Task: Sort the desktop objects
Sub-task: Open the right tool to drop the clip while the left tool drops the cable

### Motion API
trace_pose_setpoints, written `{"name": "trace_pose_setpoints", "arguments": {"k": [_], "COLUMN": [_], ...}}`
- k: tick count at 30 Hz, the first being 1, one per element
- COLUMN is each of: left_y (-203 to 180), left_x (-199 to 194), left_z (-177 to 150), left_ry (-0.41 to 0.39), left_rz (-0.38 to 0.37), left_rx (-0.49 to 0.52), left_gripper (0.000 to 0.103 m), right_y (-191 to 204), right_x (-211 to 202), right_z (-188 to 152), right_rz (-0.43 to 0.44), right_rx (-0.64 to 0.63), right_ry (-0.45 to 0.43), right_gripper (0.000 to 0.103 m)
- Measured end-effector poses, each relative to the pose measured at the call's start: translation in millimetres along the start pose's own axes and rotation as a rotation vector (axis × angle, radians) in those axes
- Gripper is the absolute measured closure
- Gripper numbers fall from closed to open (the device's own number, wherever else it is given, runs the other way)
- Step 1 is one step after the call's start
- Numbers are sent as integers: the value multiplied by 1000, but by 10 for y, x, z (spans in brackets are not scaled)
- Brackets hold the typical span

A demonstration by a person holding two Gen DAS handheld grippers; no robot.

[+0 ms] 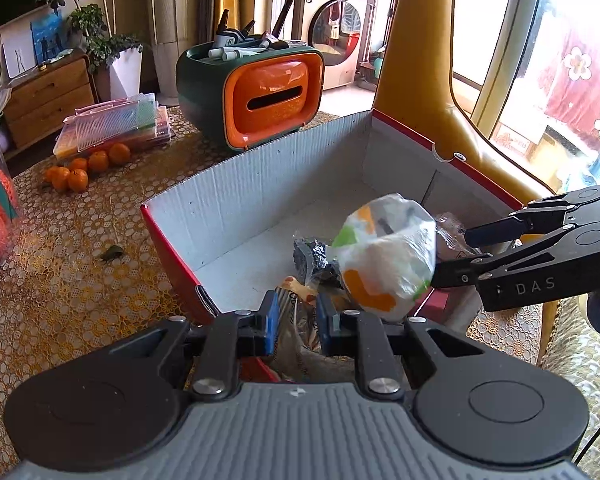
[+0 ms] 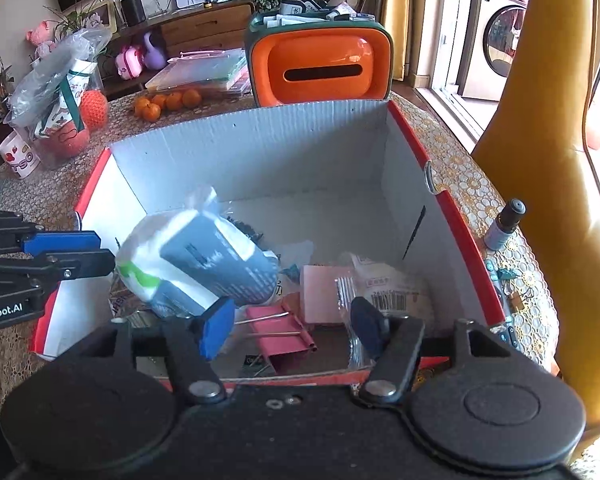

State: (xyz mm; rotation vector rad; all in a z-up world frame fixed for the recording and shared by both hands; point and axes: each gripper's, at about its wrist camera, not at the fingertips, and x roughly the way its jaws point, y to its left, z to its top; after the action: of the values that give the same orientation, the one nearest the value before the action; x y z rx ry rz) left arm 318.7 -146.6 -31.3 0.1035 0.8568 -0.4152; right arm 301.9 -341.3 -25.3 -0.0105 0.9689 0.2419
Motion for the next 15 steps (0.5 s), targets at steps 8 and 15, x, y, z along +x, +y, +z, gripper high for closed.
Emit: {"name": "trace_pose_setpoints", "arguments": {"k": [8,15], "left_y": [-68,-157], "left_x": [-113,-213], "left_z": [-22,-33], "left_ry": [-19,-32], "left_rz": [-29,-26], "left_rx": [-42,-42], "left_gripper": [84,83], "right_y": [6,33], "right_x": [-171,-324], "right_z": [-51,-68], "right_rz": [21,48], "right_rx": [-22,-37], "right_ry": [-29,-62], "right_gripper": [33,29]}}
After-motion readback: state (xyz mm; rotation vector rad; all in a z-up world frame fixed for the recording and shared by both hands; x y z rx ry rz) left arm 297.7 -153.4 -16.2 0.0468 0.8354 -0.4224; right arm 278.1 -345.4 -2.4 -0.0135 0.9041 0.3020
